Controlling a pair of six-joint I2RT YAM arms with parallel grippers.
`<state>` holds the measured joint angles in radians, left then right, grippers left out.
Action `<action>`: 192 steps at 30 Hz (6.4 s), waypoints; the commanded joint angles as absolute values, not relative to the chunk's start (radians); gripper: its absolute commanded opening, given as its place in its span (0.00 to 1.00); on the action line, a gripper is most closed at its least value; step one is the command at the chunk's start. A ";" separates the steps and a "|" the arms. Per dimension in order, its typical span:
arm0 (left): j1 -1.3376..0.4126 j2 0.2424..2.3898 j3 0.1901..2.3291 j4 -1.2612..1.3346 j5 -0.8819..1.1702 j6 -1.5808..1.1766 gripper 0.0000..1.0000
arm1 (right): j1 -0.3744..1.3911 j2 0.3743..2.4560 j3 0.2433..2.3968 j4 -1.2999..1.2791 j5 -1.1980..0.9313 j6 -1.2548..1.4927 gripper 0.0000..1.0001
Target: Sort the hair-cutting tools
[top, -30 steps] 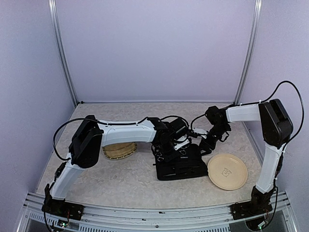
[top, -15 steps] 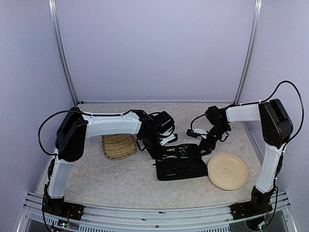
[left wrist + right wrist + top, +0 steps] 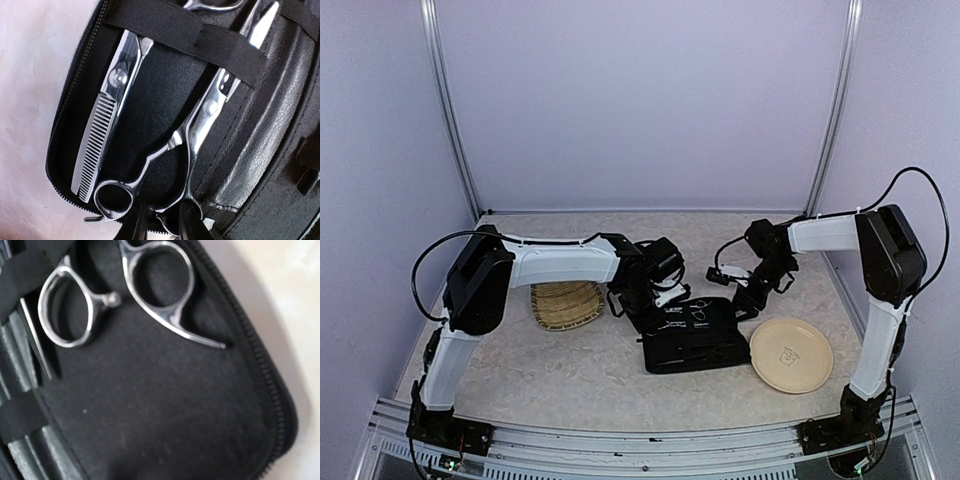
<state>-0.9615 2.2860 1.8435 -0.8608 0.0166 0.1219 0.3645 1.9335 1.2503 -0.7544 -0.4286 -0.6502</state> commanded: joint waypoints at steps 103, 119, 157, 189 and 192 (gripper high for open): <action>-0.748 2.387 1.917 -0.535 0.414 -0.084 0.44 | 0.525 1.866 1.151 -0.512 -0.111 -0.716 0.64; -0.721 2.375 1.852 -0.591 0.490 -0.035 0.44 | 0.523 1.896 1.184 -0.489 -0.095 -0.631 0.60; -0.805 2.020 1.517 -0.027 0.054 0.126 0.00 | 0.304 1.610 1.282 -0.452 -0.327 -0.590 0.93; -0.889 1.937 1.295 0.296 0.011 0.262 0.00 | 0.331 1.983 1.622 -0.840 -0.660 -0.912 0.74; -0.884 1.947 1.301 0.327 0.010 0.280 0.00 | 0.341 2.025 1.674 -0.885 -0.672 -0.928 0.72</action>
<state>-0.8890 1.9545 1.2903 0.2070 0.0029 0.2474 0.3202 1.9743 1.6142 -0.7742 -0.6437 -0.8753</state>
